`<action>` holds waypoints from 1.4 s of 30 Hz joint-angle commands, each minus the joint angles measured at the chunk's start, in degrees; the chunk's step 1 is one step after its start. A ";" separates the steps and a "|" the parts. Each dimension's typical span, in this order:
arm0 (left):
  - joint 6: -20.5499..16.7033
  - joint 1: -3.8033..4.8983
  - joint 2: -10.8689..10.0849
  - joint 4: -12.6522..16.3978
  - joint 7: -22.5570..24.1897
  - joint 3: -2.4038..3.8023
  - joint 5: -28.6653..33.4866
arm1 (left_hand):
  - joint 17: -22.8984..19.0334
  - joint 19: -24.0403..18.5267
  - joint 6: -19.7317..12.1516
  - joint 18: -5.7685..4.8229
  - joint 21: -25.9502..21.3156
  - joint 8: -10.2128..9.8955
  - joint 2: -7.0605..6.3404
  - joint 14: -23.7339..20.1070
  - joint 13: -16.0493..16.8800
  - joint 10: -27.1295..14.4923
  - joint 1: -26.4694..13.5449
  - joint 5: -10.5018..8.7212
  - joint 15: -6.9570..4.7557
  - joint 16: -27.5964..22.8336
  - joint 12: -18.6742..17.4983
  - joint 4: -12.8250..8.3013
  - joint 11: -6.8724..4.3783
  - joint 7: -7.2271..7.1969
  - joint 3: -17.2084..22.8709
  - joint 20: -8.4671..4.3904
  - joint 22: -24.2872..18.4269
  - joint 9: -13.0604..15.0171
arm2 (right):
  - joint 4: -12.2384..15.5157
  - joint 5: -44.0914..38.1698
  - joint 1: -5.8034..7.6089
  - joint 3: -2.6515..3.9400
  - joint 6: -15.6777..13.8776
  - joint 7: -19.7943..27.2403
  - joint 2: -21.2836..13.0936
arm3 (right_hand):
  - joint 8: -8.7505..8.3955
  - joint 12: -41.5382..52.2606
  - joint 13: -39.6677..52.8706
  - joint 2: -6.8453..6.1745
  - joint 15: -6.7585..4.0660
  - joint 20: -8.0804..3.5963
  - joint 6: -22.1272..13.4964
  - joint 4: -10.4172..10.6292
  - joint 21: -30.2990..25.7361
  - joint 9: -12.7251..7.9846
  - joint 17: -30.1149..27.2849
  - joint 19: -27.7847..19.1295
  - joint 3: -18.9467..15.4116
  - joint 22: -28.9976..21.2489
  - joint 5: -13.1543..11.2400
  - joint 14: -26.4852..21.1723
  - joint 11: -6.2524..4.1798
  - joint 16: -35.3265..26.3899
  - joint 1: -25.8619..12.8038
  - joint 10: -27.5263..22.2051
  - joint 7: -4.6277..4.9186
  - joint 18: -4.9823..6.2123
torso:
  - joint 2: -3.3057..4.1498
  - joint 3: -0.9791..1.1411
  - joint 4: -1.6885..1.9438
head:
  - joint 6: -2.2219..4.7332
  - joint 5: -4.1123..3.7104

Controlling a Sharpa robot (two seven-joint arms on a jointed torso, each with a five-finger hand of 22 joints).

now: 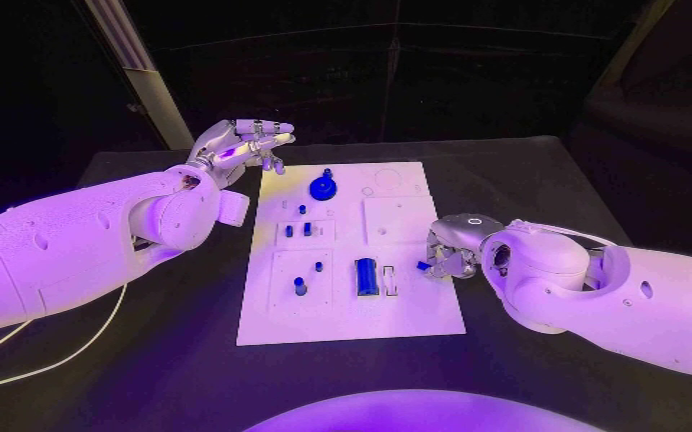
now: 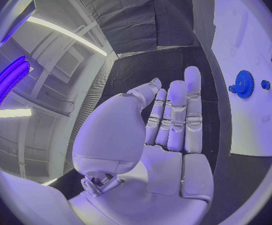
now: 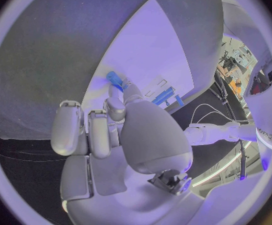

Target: Assemble the parts on the task board

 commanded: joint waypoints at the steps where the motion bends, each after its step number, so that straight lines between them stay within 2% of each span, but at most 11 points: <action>1: 0.73 0.10 0.02 0.10 0.17 0.04 0.10 | -0.05 -0.08 -0.41 0.35 -0.19 0.34 0.12 -0.47 -0.05 -0.42 0.55 0.25 0.02 0.04 0.16 0.02 -0.13 0.16 -0.37 0.39 -0.09 0.03 | -0.29 0.42 -0.51 -0.49 0.16 -1.30 0.04 | -0.48 -0.41 -0.04 -0.48 0.11 0.30 0.44 -0.05 -0.19 -0.30 1.12 -0.04 1.10 0.05 0.89 3.30 -0.01 -0.21 -0.05 -0.31 0.14 -0.30 | -0.02 0.01 0.06 | 0.06 0.02; 6: 0.76 0.10 0.06 0.08 0.17 0.04 0.10 | -0.05 -0.08 -0.41 0.35 -0.19 0.34 0.12 -0.47 -0.05 -0.42 0.55 0.25 0.02 0.04 0.16 0.02 -0.13 0.16 -0.37 0.39 -0.09 0.03 | 0.13 1.94 -0.50 -0.49 -2.19 -1.28 -0.08 | -1.43 -0.22 0.14 -1.61 0.10 0.30 1.33 0.42 -0.06 -1.10 1.40 0.07 4.00 0.30 4.27 3.37 -0.04 -0.09 -1.16 -0.10 0.07 -0.33 | -0.01 -0.02 0.01 | 0.08 -0.01; 8: 0.77 0.10 0.09 0.06 0.17 0.04 0.10 | -0.05 -0.08 -0.41 0.35 -0.19 0.34 0.12 -0.47 -0.05 -0.42 0.55 0.25 0.02 0.04 0.16 0.02 -0.13 0.16 -0.37 0.39 -0.09 0.03 | 0.33 2.56 -0.50 -0.48 -3.13 -1.19 -0.21 | -1.72 -0.11 0.22 -2.19 0.07 0.28 1.65 0.71 -0.01 -1.34 1.53 0.12 5.14 0.39 4.80 3.40 -0.08 -0.02 -1.71 0.01 0.02 -0.35 | -0.05 -0.02 0.01 | 0.08 -0.01; 12: 0.79 0.10 0.16 0.00 0.15 0.04 0.10 | -0.05 -0.08 -0.41 0.35 -0.19 0.34 0.12 -0.47 -0.05 -0.42 0.55 0.25 0.02 0.04 0.16 0.02 -0.13 0.16 -0.37 0.39 -0.09 0.03 | 0.91 5.25 -0.49 -0.48 -5.95 -0.71 -0.60 | -2.25 0.18 0.44 -3.78 -0.07 0.25 2.40 1.64 0.10 -1.79 1.74 0.23 7.59 0.61 4.92 3.45 -0.11 0.08 -3.31 0.34 -0.08 -0.38 | -0.02 -0.03 0.06 | 0.02 -0.07; 16: 0.81 0.09 0.23 -0.06 0.14 0.03 0.10 | -0.05 -0.08 -0.41 0.35 -0.19 0.34 0.12 -0.47 -0.05 -0.42 0.55 0.25 0.02 0.04 0.16 0.02 -0.13 0.16 -0.37 0.39 -0.09 0.03 | 1.37 8.38 -0.49 -0.47 -8.25 -0.03 -0.84 | -2.44 0.37 0.57 -4.78 -0.06 0.17 3.00 2.34 0.14 -1.95 1.97 0.28 9.03 0.70 4.77 3.50 -0.17 0.21 -4.44 0.57 -0.20 -0.38 | -0.01 -0.03 0.08 | 0.05 -0.03; 20: 0.82 0.09 0.29 -0.08 0.13 0.03 0.10 | -0.12 -0.07 -0.49 0.36 -0.20 0.37 0.15 -0.50 -0.07 -0.47 0.63 0.25 0.01 0.06 0.24 -0.03 -0.13 0.16 -0.36 0.39 -0.10 0.02 | 1.71 10.95 -0.49 -0.47 -9.83 0.56 -0.91 | -2.49 0.50 0.65 -5.26 -0.08 0.16 3.32 2.69 0.21 -2.00 2.08 0.35 9.74 0.84 4.72 3.53 -0.25 0.27 -4.98 0.72 -0.26 -0.41 | 0.03 -0.06 0.17 | 0.02 -0.01; 25: 0.80 0.09 0.29 -0.12 0.11 0.03 0.10 | -0.12 -0.07 -0.49 0.36 -0.20 0.37 0.15 -0.50 -0.07 -0.47 0.63 0.25 0.01 0.06 0.24 -0.03 -0.13 0.16 -0.36 0.39 -0.10 0.02 | 2.01 13.75 -0.48 -0.47 -11.78 1.37 -0.86 | -2.50 0.76 0.85 -5.84 -0.15 0.11 3.78 3.17 0.26 -2.02 2.31 0.40 10.52 0.94 4.66 3.58 -0.34 0.40 -5.72 0.94 -0.38 -0.43 | 0.03 -0.03 0.06 | -0.07 0.11; 29: 0.82 0.09 0.30 -0.12 0.10 0.03 0.10 | -0.12 -0.07 -0.49 0.36 -0.20 0.37 0.15 -0.50 -0.07 -0.47 0.63 0.25 0.01 0.06 0.24 -0.03 -0.13 0.16 -0.36 0.39 -0.10 0.02 | 2.11 16.55 -0.48 -0.47 -12.63 1.84 -0.73 | -2.52 0.99 1.01 -6.28 -0.21 0.05 4.14 3.68 0.38 -2.03 2.52 0.51 11.11 1.14 4.97 3.63 -0.42 0.53 -6.47 1.15 -0.49 -0.46 | 0.06 -0.05 0.04 | -0.16 0.13; 33: 0.82 0.09 0.31 -0.10 0.08 0.03 0.10 | -0.12 -0.07 -0.49 0.36 -0.20 0.37 0.15 -0.50 -0.07 -0.47 0.63 0.25 0.01 0.06 0.24 -0.03 -0.13 0.16 -0.36 0.39 -0.10 0.02 | 2.06 19.70 -0.48 -0.47 -12.57 2.10 -0.55 | -2.57 1.20 1.17 -7.02 -0.28 -0.03 4.44 3.79 0.43 -2.03 2.65 0.56 11.63 1.24 6.38 3.65 -0.50 0.60 -6.89 1.33 -0.59 -0.48 | 0.06 -0.04 0.04 | -0.20 0.02; 42: 0.85 0.09 0.30 -0.08 -0.01 0.02 0.10 | -0.22 -0.06 -0.52 0.36 -0.21 0.40 0.17 -0.54 -0.07 -0.50 0.70 0.25 0.00 0.05 0.30 -0.07 -0.13 0.16 -0.34 0.38 -0.11 0.01 | 1.93 24.43 -0.49 -0.47 -12.09 2.63 0.36 | -2.40 1.82 1.66 -7.37 -0.40 -0.13 5.22 4.57 0.52 -1.90 2.93 0.64 11.96 1.39 7.05 3.71 -0.66 0.77 -8.22 1.79 -0.81 -0.50 | 0.06 -0.03 0.06 | -0.28 0.23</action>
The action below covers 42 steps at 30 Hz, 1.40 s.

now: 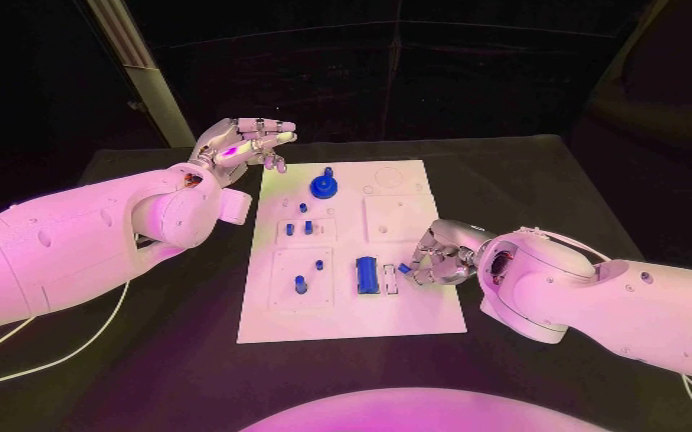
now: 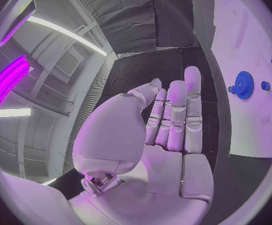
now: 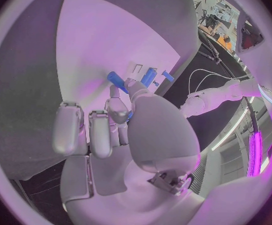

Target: Assemble the parts on the task board

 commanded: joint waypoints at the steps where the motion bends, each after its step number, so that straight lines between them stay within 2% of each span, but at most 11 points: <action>1: 0.71 0.10 0.05 0.05 0.10 0.03 0.10 | -0.05 -0.06 -0.32 0.36 -0.21 0.16 -0.08 -0.54 -0.09 -0.28 0.44 0.25 0.00 0.05 0.30 -0.07 0.08 -0.05 -0.34 0.38 -0.06 0.01 | -0.01 4.25 0.05 0.00 -0.56 1.06 0.41 | 0.07 0.23 0.12 0.00 -0.39 0.08 0.42 0.39 0.28 0.07 2.96 0.41 0.04 0.03 0.33 3.72 -0.06 0.33 -0.96 0.36 0.01 -0.49 | 0.01 -0.01 0.02 | -0.04 0.05; 10: 0.72 0.10 0.03 0.09 0.05 0.03 0.10 | -0.05 -0.06 -0.32 0.36 -0.21 0.16 -0.08 -0.54 -0.09 -0.28 0.44 0.25 0.00 0.05 0.30 -0.07 0.08 -0.05 -0.34 0.38 -0.06 0.01 | -0.74 5.49 0.05 0.00 0.84 0.51 1.79 | 0.07 0.42 0.27 -0.21 -0.47 0.00 0.83 1.45 0.32 0.15 3.00 0.46 0.06 0.13 0.51 3.72 -0.15 0.35 -2.61 0.58 -0.12 -0.51 | 0.00 -0.02 -0.01 | -0.05 0.04; 17: 0.72 0.10 -0.03 0.16 0.01 0.03 0.10 | -0.05 -0.06 -0.32 0.36 -0.21 0.16 -0.08 -0.54 -0.09 -0.28 0.44 0.25 0.00 0.05 0.30 -0.07 0.08 -0.05 -0.34 0.38 -0.06 0.01 | -1.45 4.85 0.05 0.00 0.16 -0.39 3.09 | 0.29 0.71 0.53 -0.26 -0.62 -0.12 1.56 2.94 0.31 0.41 3.00 0.46 -0.05 0.13 1.12 3.71 -0.34 0.34 -4.72 0.84 -0.40 -0.51 | 0.00 0.01 -0.02 | -0.04 0.05; 18: 0.73 0.10 -0.04 0.17 0.01 0.03 0.10 | -0.05 -0.06 -0.32 0.36 -0.21 0.16 -0.08 -0.54 -0.09 -0.28 0.44 0.25 0.00 0.05 0.30 -0.07 0.08 -0.05 -0.34 0.38 -0.06 0.01 | -1.55 4.76 0.05 0.00 0.16 -0.47 3.26 | 0.33 0.74 0.56 -0.29 -0.65 -0.15 1.66 3.17 0.31 0.47 3.03 0.46 -0.12 0.14 1.43 3.72 -0.38 0.35 -5.05 0.88 -0.45 -0.51 | 0.00 0.00 -0.02 | -0.02 0.05; 20: 0.75 0.10 -0.05 0.20 0.01 0.03 0.10 | -0.05 -0.06 -0.32 0.36 -0.21 0.16 -0.08 -0.54 -0.09 -0.28 0.44 0.25 0.00 0.05 0.30 -0.07 0.08 -0.05 -0.34 0.38 -0.06 0.01 | -1.65 4.67 0.05 0.00 0.39 -0.61 3.52 | 0.45 0.84 0.68 -0.61 -0.77 -0.26 1.93 3.72 0.29 0.67 3.07 0.47 -0.54 0.13 4.11 3.72 -0.48 0.37 -5.89 0.99 -0.61 -0.50 | 0.03 0.00 0.03 | 0.00 0.05; 23: 0.74 0.10 -0.08 0.23 -0.01 0.03 0.10 | -0.05 -0.06 -0.32 0.36 -0.21 0.16 -0.08 -0.54 -0.09 -0.28 0.44 0.25 0.00 0.05 0.30 -0.07 0.08 -0.05 -0.34 0.38 -0.06 0.01 | -1.86 4.67 0.05 0.00 1.26 -0.96 3.99 | 0.59 0.92 0.77 -0.73 -0.82 -0.31 2.17 4.26 0.26 0.89 3.03 0.46 -1.09 0.11 5.30 3.71 -0.55 0.33 -6.68 1.06 -0.66 -0.50 | 0.04 0.04 0.04 | 0.02 0.03; 34: 0.83 0.11 -0.11 0.31 -0.12 0.03 0.10 | -0.05 -0.06 -0.32 0.36 -0.21 0.16 -0.08 -0.54 -0.09 -0.28 0.44 0.25 0.00 0.05 0.30 -0.07 0.08 -0.05 -0.34 0.38 -0.06 0.01 | -2.27 4.68 0.06 0.00 3.83 -1.60 5.06 | 1.04 0.67 0.60 -0.42 -0.96 -0.40 2.78 5.50 0.27 1.44 3.03 0.50 -2.22 0.19 6.03 3.71 -0.74 0.31 -8.13 1.15 -0.92 -0.51 | 0.02 0.02 -0.02 | -0.20 -0.02; 42: 0.85 0.11 -0.17 0.42 -0.17 0.03 0.02 | -0.05 -0.06 -0.32 0.36 -0.21 0.16 -0.08 -0.54 -0.09 -0.28 0.44 0.25 0.00 0.05 0.30 -0.07 0.08 -0.05 -0.34 0.38 -0.06 0.01 | -2.51 3.99 0.06 0.01 3.45 -1.74 5.28 | 1.24 0.28 0.27 -0.32 -1.05 -0.48 2.92 6.12 0.26 1.76 2.95 0.51 -2.97 0.19 6.21 3.69 -0.84 0.25 -8.81 1.17 -1.03 -0.51 | 0.00 0.00 -0.02 | -0.21 -0.05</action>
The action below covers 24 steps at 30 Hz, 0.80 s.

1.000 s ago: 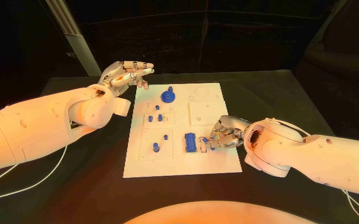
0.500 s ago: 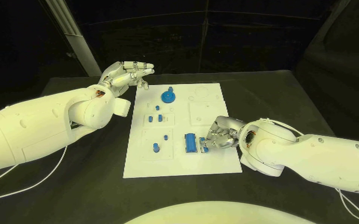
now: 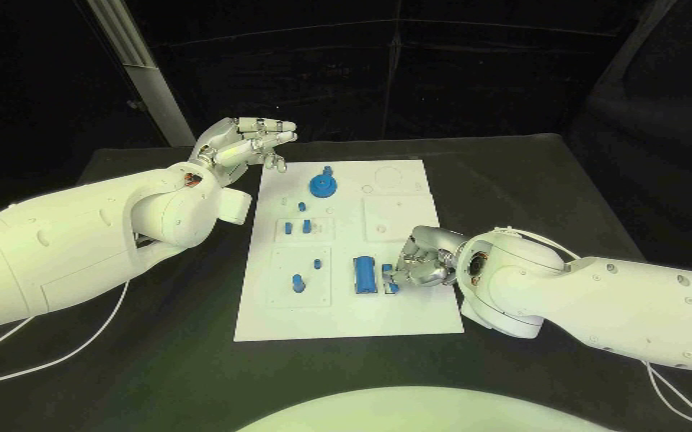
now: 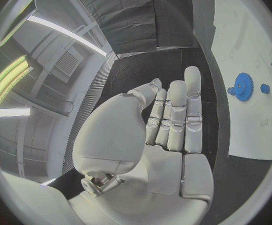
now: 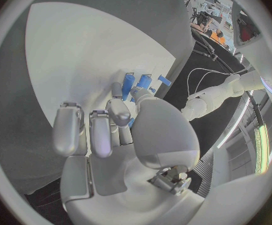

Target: Assemble the parts on the task board

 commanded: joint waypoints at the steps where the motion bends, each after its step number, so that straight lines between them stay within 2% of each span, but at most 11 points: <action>1: 0.73 0.10 -0.04 0.17 0.14 0.04 -0.03 | -0.07 -0.06 -0.32 0.37 -0.21 0.17 -0.08 -0.54 -0.10 -0.29 0.44 0.25 0.01 0.05 0.30 -0.07 0.08 -0.04 -0.34 0.38 -0.07 0.02 | -0.02 -0.67 0.05 0.00 0.49 -0.02 0.16 | 0.28 -0.19 -0.07 -0.22 -0.41 -0.29 0.31 0.66 0.26 0.15 2.95 0.32 -0.50 0.01 0.03 3.89 -0.01 0.25 -0.80 0.37 0.10 -0.51 | -0.01 -0.02 0.01 | 0.02 -0.01; 2: 0.74 0.10 -0.04 0.18 0.13 0.04 -0.07 | -0.07 -0.06 -0.32 0.37 -0.21 0.17 -0.08 -0.54 -0.10 -0.29 0.44 0.25 0.01 0.05 0.30 -0.07 0.08 -0.04 -0.34 0.38 -0.07 0.02 | -0.03 -0.79 0.05 0.00 0.38 0.04 0.19 | 0.31 -0.16 -0.03 -0.33 -0.39 -0.30 0.28 0.91 0.26 0.24 2.95 0.32 -0.97 0.01 -0.72 3.88 0.01 0.25 -1.16 0.40 0.12 -0.52 | 0.00 -0.01 0.01 | 0.03 -0.01; 3: 0.75 0.10 -0.04 0.18 0.11 0.04 -0.13 | -0.07 -0.06 -0.32 0.37 -0.21 0.17 -0.08 -0.54 -0.10 -0.29 0.44 0.25 0.01 0.05 0.30 -0.07 0.08 -0.04 -0.34 0.38 -0.07 0.02 | -0.03 -0.93 0.05 0.00 0.28 0.15 0.23 | 0.36 -0.12 0.01 -0.34 -0.37 -0.29 0.26 1.37 0.25 0.41 2.92 0.32 -1.75 0.01 -3.07 3.88 0.02 0.22 -1.73 0.45 0.11 -0.52 | -0.02 0.00 0.04 | 0.01 -0.03; 8: 0.75 0.11 -0.07 0.18 0.07 0.04 -0.19 | -0.12 -0.05 -0.41 0.37 -0.23 0.26 -0.07 -0.56 -0.12 -0.40 0.51 0.25 0.01 0.11 0.44 -0.12 0.10 -0.01 -0.37 0.38 -0.09 0.01 | 0.07 -1.12 0.05 0.00 0.19 0.79 0.20 | 0.54 -0.10 0.08 0.02 -0.39 -0.28 0.07 2.19 0.21 1.05 2.97 0.34 -4.70 0.05 -11.29 3.89 0.00 0.21 -3.31 0.55 0.05 -0.52 | -0.04 0.00 -0.02 | -0.04 0.00; 14: 0.76 0.11 -0.10 0.20 0.03 0.04 -0.22 | -0.12 -0.05 -0.41 0.37 -0.23 0.26 -0.07 -0.56 -0.12 -0.40 0.51 0.25 0.01 0.11 0.44 -0.12 0.10 -0.01 -0.37 0.38 -0.09 0.01 | 0.37 -1.18 0.05 0.00 0.02 1.89 -0.26 | 0.73 -0.07 0.18 1.03 -0.40 -0.29 -0.14 2.27 0.17 1.75 3.00 0.34 -8.05 0.08 -17.02 3.91 -0.01 0.19 -5.66 0.58 0.01 -0.52 | -0.01 0.04 -0.03 | -0.09 0.03; 20: 0.74 0.11 -0.12 0.18 0.02 0.04 -0.22 | -0.15 -0.04 -0.43 0.37 -0.24 0.27 -0.07 -0.57 -0.13 -0.42 0.47 0.25 0.01 0.12 0.47 -0.10 0.12 0.01 -0.39 0.39 -0.10 0.01 | 0.48 -1.20 0.05 0.01 0.20 3.00 -1.24 | 0.78 -0.15 0.17 1.47 -0.38 -0.28 -0.35 2.23 0.11 2.12 2.94 0.31 -9.63 0.04 -19.30 3.90 0.02 0.14 -5.89 0.52 0.03 -0.50 | -0.09 0.02 -0.04 | 0.04 -0.07; 24: 0.75 0.11 -0.11 0.14 0.01 0.04 -0.22 | -0.15 -0.04 -0.43 0.37 -0.24 0.27 -0.07 -0.57 -0.13 -0.42 0.47 0.25 0.01 0.12 0.47 -0.10 0.12 0.01 -0.39 0.39 -0.10 0.01 | 0.65 -1.09 0.06 0.01 1.53 4.23 -2.12 | 0.81 -0.07 0.29 1.52 -0.37 -0.28 -0.53 1.54 0.03 2.40 2.95 0.25 -10.24 -0.04 -19.71 3.90 0.05 0.13 -3.81 0.49 0.05 -0.49 | -0.11 0.03 0.02 | 0.15 -0.17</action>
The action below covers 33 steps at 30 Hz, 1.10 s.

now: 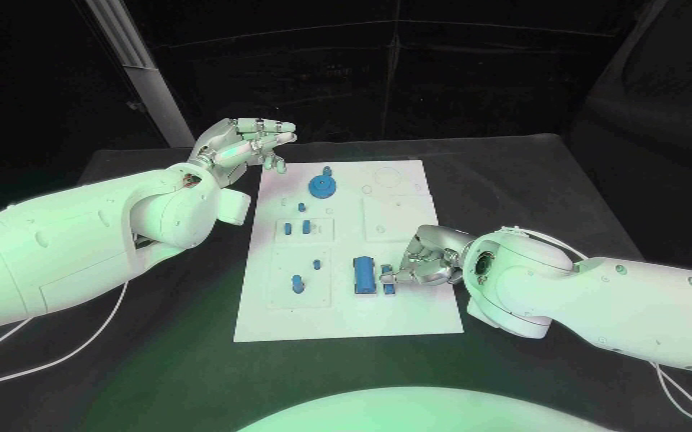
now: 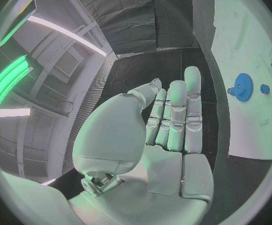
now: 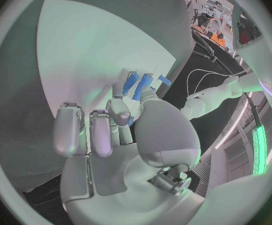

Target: Assemble the parts on the task board

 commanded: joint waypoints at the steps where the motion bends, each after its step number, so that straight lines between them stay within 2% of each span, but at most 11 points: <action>1: 0.70 0.10 -0.01 0.04 0.15 0.04 -0.15 | -0.08 -0.04 -0.43 0.37 -0.24 0.27 -0.07 -0.57 -0.06 -0.42 0.47 0.25 0.01 0.12 0.15 -0.10 0.12 0.01 -0.39 0.39 -0.05 0.01 | 0.34 -0.21 0.07 0.01 1.90 2.75 -0.59 | 0.15 -0.03 0.14 0.11 -0.37 -0.07 -0.60 -0.87 0.00 0.27 2.92 0.03 -0.58 -0.08 -0.67 3.89 0.25 0.10 2.65 0.26 0.08 -0.48 | -0.01 -0.02 0.05 | 0.09 -0.10; 6: 0.71 0.10 0.02 -0.03 0.14 0.04 -0.15 | -0.08 -0.04 -0.43 0.37 -0.24 0.27 -0.07 -0.57 -0.06 -0.42 0.47 0.25 0.01 0.12 0.15 -0.10 0.12 0.01 -0.39 0.39 -0.05 0.01 | 0.63 -0.07 0.07 0.01 3.54 3.80 -1.25 | 0.17 0.19 0.41 0.03 -0.31 -0.04 -0.79 -2.38 -0.04 0.58 2.88 0.00 -1.23 -0.07 -2.18 3.88 0.32 0.06 5.71 0.25 0.15 -0.48 | 0.01 -0.03 0.00 | 0.13 -0.09; 16: 0.70 0.10 0.04 -0.02 0.11 0.04 -0.15 | -0.08 -0.04 -0.43 0.37 -0.24 0.27 -0.07 -0.57 -0.06 -0.42 0.47 0.25 0.01 0.12 0.15 -0.10 0.12 0.01 -0.39 0.39 -0.05 0.01 | -0.10 -0.27 0.07 0.01 4.24 3.32 -0.87 | 0.19 0.16 0.40 0.37 -0.30 -0.03 -0.79 -2.54 -0.02 0.67 2.91 0.01 -1.34 -0.03 -2.35 3.89 0.33 0.07 6.16 0.22 0.16 -0.49 | 0.06 -0.07 0.11 | 0.23 -0.07; 23: 0.71 0.10 0.01 0.05 0.13 0.04 -0.15 | -0.08 -0.04 -0.43 0.37 -0.24 0.27 -0.07 -0.57 -0.06 -0.42 0.47 0.25 0.01 0.12 0.15 -0.10 0.12 0.01 -0.39 0.39 -0.05 0.01 | -1.82 -1.05 0.07 0.01 3.99 2.04 0.34 | 0.29 0.29 0.53 1.26 -0.31 -0.02 -0.69 -2.68 0.06 0.83 3.00 0.08 -1.47 0.14 -2.16 3.91 0.31 0.12 6.76 0.27 0.15 -0.52 | 0.08 -0.03 0.09 | 0.07 -0.01; 28: 0.73 0.10 0.08 0.05 0.14 0.04 -0.15 | -0.08 -0.04 -0.43 0.37 -0.24 0.27 -0.07 -0.57 -0.06 -0.42 0.47 0.25 0.01 0.12 0.15 -0.10 0.12 0.01 -0.39 0.39 -0.05 0.01 | -3.79 -1.94 0.07 0.01 4.88 1.62 1.50 | 0.44 0.36 0.62 2.16 -0.36 -0.04 -0.53 -3.24 0.10 1.05 3.05 0.12 -1.54 0.24 -1.60 3.92 0.24 0.14 7.89 0.31 0.07 -0.53 | 0.04 -0.07 0.11 | -0.02 0.02; 31: 0.74 0.10 0.11 0.03 0.12 0.04 -0.15 | -0.08 -0.04 -0.43 0.37 -0.24 0.27 -0.07 -0.57 -0.06 -0.42 0.47 0.25 0.01 0.12 0.15 -0.10 0.12 0.01 -0.39 0.39 -0.05 0.01 | -4.27 -2.42 0.07 0.01 6.03 1.79 2.02 | 0.45 0.37 0.66 2.09 -0.37 -0.04 -0.59 -3.96 0.09 1.16 3.02 0.11 -1.84 0.23 -1.55 3.91 0.24 0.11 8.88 0.29 0.09 -0.53 | 0.03 0.00 0.21 | -0.10 0.05; 33: 0.71 0.10 0.08 0.02 0.10 0.04 -0.15 | -0.08 -0.04 -0.43 0.37 -0.24 0.27 -0.07 -0.57 -0.06 -0.42 0.47 0.25 0.01 0.12 0.15 -0.10 0.12 0.01 -0.39 0.39 -0.05 0.01 | -4.38 -2.57 0.07 0.01 6.54 2.02 2.21 | 0.42 0.34 0.66 1.93 -0.35 -0.03 -0.67 -4.30 0.05 1.20 2.93 0.08 -2.10 0.18 -1.65 3.89 0.26 0.05 9.30 0.26 0.13 -0.52 | 0.02 -0.03 0.08 | -0.02 0.16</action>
